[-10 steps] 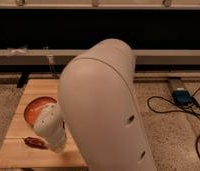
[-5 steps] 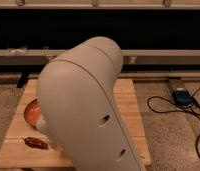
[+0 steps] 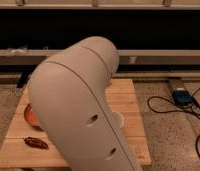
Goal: Push the eraser across the table
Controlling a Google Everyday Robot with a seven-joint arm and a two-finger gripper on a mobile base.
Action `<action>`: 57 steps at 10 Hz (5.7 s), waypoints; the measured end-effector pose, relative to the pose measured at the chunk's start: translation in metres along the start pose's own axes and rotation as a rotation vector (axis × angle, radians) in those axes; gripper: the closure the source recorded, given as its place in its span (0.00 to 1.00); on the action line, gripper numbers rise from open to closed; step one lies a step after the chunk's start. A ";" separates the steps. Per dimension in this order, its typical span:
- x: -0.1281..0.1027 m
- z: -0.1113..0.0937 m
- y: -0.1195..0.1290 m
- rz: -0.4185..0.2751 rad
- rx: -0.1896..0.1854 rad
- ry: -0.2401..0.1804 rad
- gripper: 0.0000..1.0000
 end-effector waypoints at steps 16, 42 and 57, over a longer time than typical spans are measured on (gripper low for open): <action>-0.077 -0.011 -0.014 -0.012 -0.034 -0.095 1.00; -0.089 -0.006 -0.018 -0.021 -0.027 -0.102 1.00; -0.078 -0.008 0.001 -0.091 -0.045 -0.080 1.00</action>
